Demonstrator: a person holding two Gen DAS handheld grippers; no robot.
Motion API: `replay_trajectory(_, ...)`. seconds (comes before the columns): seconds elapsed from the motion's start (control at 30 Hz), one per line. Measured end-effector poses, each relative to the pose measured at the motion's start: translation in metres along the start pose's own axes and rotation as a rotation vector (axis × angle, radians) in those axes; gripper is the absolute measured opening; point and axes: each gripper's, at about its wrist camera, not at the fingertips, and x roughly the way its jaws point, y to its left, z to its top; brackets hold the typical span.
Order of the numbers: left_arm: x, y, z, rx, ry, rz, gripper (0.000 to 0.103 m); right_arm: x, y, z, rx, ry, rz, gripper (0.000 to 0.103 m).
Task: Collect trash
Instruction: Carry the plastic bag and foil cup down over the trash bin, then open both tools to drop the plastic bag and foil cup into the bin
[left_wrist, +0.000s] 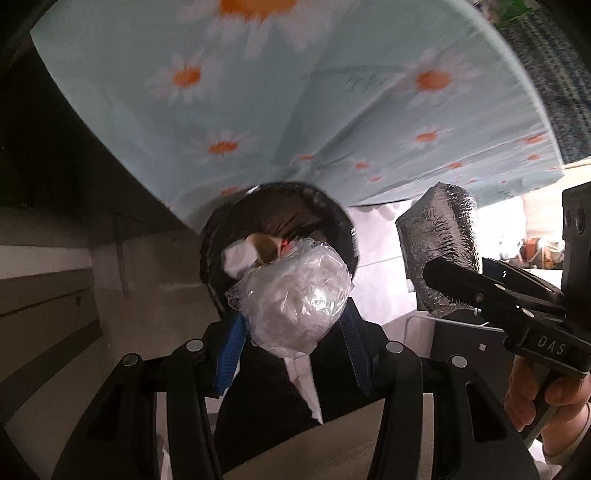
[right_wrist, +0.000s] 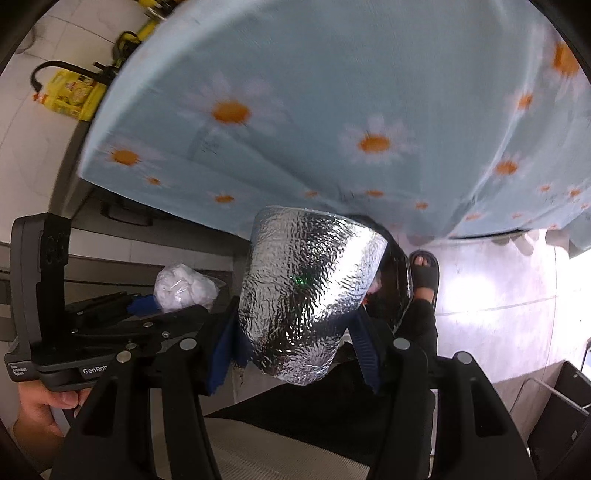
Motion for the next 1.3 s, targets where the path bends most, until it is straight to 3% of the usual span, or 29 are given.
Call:
replay_trajectory(0.33, 0.042, 0.009, 0.0, -0.036, 0.071, 0.014, 0.049, 0.05, -0.022, 0.002, 0.043, 0.1, -0.017, 0.057)
replay_trajectory(0.93, 0.084, 0.026, 0.014, -0.065, 0.141, 0.027, 0.051, 0.085, -0.028, 0.015, 0.074, 0.153, -0.024, 0.06)
replay_trajectory(1.0, 0.088, 0.027, 0.014, -0.079, 0.158, 0.02, 0.056, 0.085, -0.03, 0.016, 0.084, 0.148, -0.023, 0.066)
replay_trajectory(1.03, 0.091, 0.029, 0.015, -0.087, 0.167, 0.025, 0.064, 0.084, -0.032, 0.017, 0.097, 0.146, -0.025, 0.071)
replay_trajectory(1.07, 0.092, 0.03, 0.016, -0.094, 0.168, 0.03, 0.065, 0.084, -0.035, 0.018, 0.121, 0.144, -0.025, 0.08)
replay_trajectory(1.3, 0.09, 0.036, 0.02, -0.101, 0.167, 0.028, 0.065, 0.077, -0.039, 0.021, 0.155, 0.144, -0.013, 0.081)
